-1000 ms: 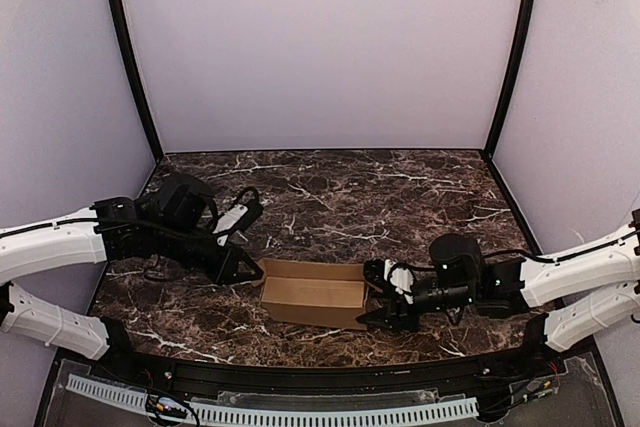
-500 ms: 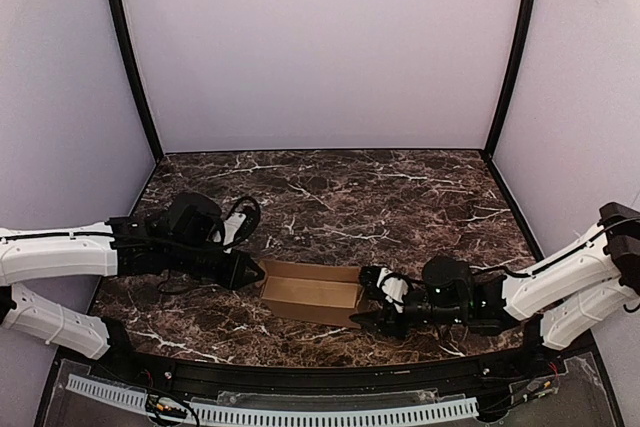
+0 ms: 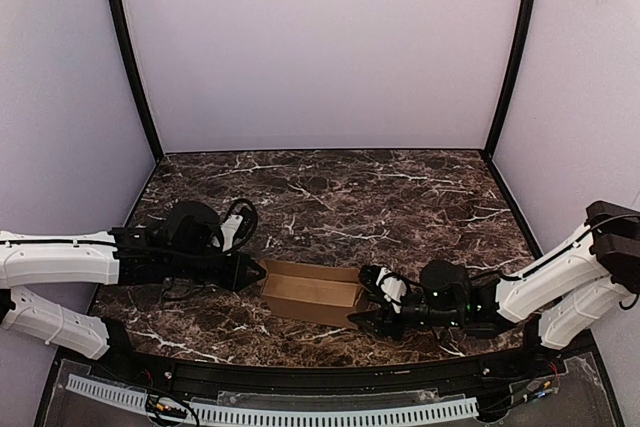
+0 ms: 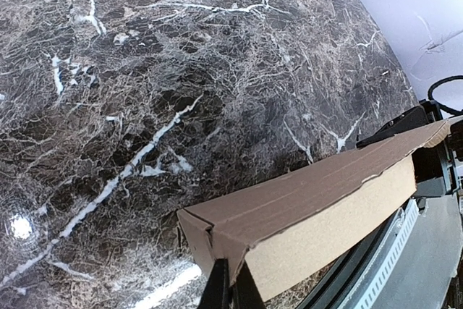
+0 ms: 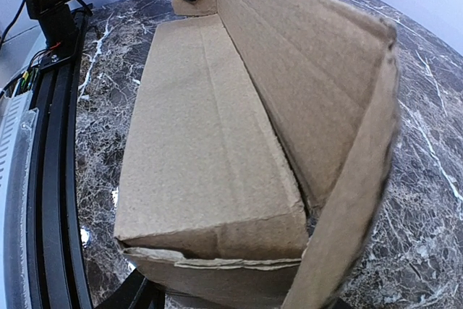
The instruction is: Fold the paper box
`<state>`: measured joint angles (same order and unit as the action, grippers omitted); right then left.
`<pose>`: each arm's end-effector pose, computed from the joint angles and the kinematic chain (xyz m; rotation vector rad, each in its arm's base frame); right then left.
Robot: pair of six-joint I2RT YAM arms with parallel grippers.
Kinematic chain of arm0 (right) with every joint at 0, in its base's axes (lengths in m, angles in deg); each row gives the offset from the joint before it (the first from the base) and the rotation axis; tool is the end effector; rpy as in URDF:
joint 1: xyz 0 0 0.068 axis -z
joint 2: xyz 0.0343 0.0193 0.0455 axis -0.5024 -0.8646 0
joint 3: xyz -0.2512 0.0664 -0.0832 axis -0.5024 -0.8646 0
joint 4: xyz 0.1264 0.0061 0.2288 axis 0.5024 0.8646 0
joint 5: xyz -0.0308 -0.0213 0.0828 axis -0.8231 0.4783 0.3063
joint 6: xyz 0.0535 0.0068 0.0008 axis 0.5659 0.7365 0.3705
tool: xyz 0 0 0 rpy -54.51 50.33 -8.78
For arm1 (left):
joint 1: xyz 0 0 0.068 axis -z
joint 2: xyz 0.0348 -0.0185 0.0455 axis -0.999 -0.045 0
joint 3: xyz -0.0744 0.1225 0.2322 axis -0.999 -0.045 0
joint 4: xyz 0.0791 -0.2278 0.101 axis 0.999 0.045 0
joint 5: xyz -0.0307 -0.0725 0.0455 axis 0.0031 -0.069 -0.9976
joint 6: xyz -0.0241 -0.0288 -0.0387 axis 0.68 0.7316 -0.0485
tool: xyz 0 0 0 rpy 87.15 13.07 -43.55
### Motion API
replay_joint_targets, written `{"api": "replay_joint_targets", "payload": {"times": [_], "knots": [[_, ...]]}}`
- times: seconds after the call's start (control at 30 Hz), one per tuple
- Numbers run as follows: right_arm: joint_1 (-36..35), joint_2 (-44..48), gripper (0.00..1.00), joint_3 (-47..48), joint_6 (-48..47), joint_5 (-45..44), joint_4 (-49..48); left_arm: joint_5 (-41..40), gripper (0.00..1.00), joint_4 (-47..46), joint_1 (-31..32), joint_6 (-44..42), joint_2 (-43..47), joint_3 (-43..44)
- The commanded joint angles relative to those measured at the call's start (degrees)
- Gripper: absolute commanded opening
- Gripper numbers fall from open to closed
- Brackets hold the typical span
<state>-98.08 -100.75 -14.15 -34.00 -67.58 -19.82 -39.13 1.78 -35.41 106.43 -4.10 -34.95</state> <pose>0.0938 0.2303 0.1398 -1.1040 1.7369 0.7816 0.1457 -0.1931 0.2213 0.4696 2.3270 -0.8933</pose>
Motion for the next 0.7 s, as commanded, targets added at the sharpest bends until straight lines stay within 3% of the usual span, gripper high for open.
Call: {"api": "replay_joint_targets", "payload": {"times": [0.0,0.67], "knots": [[0.2,-0.3,0.24,0.0,2.3,-4.8,-5.2,1.9,0.00,1.9,1.1,1.7,-0.3,-1.9],[-0.8,-2.2,0.22,0.7,1.9,-5.6,-4.9,-2.3,0.00,0.4,4.8,6.6,-0.8,-5.6]]}}
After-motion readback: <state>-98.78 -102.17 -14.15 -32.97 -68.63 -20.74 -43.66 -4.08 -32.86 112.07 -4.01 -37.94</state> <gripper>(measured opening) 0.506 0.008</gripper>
